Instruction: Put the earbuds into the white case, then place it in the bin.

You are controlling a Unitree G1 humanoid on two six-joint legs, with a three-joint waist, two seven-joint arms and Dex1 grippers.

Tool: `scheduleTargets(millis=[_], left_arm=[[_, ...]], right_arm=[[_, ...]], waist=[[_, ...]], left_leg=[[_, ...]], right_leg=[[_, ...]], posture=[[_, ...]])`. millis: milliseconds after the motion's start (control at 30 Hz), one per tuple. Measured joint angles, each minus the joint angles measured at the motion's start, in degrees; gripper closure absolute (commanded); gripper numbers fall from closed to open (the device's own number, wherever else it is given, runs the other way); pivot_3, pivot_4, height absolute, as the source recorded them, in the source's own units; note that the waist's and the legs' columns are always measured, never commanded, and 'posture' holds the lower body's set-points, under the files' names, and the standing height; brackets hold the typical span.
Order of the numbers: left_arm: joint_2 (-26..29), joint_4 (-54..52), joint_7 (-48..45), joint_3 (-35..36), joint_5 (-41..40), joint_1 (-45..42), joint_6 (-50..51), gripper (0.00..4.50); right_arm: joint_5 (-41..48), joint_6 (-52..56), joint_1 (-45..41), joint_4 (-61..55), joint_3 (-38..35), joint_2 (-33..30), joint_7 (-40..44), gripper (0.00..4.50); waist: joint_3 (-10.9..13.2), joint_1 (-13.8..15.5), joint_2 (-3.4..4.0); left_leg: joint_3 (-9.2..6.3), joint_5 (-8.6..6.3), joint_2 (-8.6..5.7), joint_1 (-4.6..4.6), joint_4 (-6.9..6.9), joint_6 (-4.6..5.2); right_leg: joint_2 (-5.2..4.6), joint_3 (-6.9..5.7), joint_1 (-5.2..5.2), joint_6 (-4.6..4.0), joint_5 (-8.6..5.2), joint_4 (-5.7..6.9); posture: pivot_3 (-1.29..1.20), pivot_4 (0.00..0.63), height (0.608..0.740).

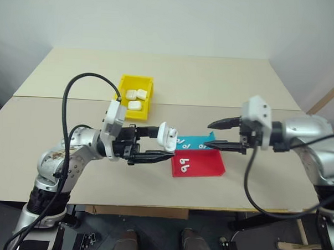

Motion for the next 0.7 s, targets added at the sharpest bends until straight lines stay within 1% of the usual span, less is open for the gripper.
scheduleTargets(millis=[67,133,200,233,300,433,500,700], left_arm=[[0.02,-0.22,0.35,0.24,0.02,0.52,-0.15,1.71],[0.15,-0.76,0.88,0.57,0.05,1.65,-0.36,1.71],[0.19,-1.12,1.15,0.66,0.10,2.21,-0.48,1.71],[0.23,-1.27,1.27,0.77,0.12,2.40,-0.61,1.71],[0.32,-1.36,1.42,1.02,0.15,2.65,-1.01,1.71],[0.37,-1.44,1.94,1.34,0.21,2.86,-1.22,1.71],[0.47,-1.51,2.12,1.53,0.21,3.06,-1.23,1.71],[1.46,-1.76,2.40,2.48,0.14,4.03,-1.22,1.71]], right_arm=[[-4.81,-3.75,-4.97,5.75,3.93,0.74,3.41,1.39],[-10.64,-9.80,-12.06,14.36,8.07,3.68,6.87,1.39],[-14.83,-14.74,-16.68,20.95,10.55,6.43,8.43,1.39],[-17.72,-18.20,-19.66,26.15,12.28,8.64,9.20,1.39],[-21.22,-23.24,-22.57,32.67,14.13,11.70,9.61,1.39],[-28.10,-32.41,-26.97,45.08,17.39,17.21,8.43,1.39],[-30.75,-36.05,-28.42,49.37,18.35,18.95,7.83,1.39],[-36.75,-43.45,-29.39,56.51,19.39,21.41,5.93,1.39]], waist=[[0.05,-0.07,0.03],[0.07,-0.27,0.04],[0.08,-0.30,0.04],[0.08,-0.34,0.05],[0.08,-0.33,0.05],[0.10,-0.28,0.07],[0.10,-0.31,0.08],[0.12,-0.51,0.11]], left_leg=[[0.01,0.00,-0.01,-0.04,0.01,0.00],[0.00,0.00,-0.01,-0.07,0.00,0.00],[-0.01,0.00,0.00,-0.07,0.00,0.00],[-0.01,0.00,-0.01,-0.07,0.00,0.00],[-0.02,0.00,-0.01,-0.07,0.00,0.00],[-0.02,0.00,-0.04,-0.08,0.01,0.00],[-0.04,0.00,-0.04,-0.08,0.01,0.00],[-0.05,0.00,-0.04,-0.04,0.01,-0.01]], right_leg=[[-0.01,0.01,-0.01,0.00,0.00,-0.03],[-0.03,-0.01,-0.02,0.00,0.00,-0.04],[-0.03,-0.03,-0.02,0.00,0.00,-0.03],[-0.04,-0.02,-0.02,-0.01,0.01,-0.02],[-0.06,-0.04,-0.02,-0.02,0.02,-0.01],[-0.10,-0.05,-0.02,-0.04,0.03,0.01],[-0.10,-0.06,-0.03,-0.04,0.03,0.05],[-0.10,-0.06,-0.04,-0.05,0.04,0.15]], posture=[[0.00,0.150,0.740],[0.00,0.150,0.740],[0.00,0.150,0.740],[0.00,0.150,0.740],[0.00,0.150,0.740],[0.00,0.150,0.740],[0.00,0.150,0.740],[0.00,0.150,0.740]])
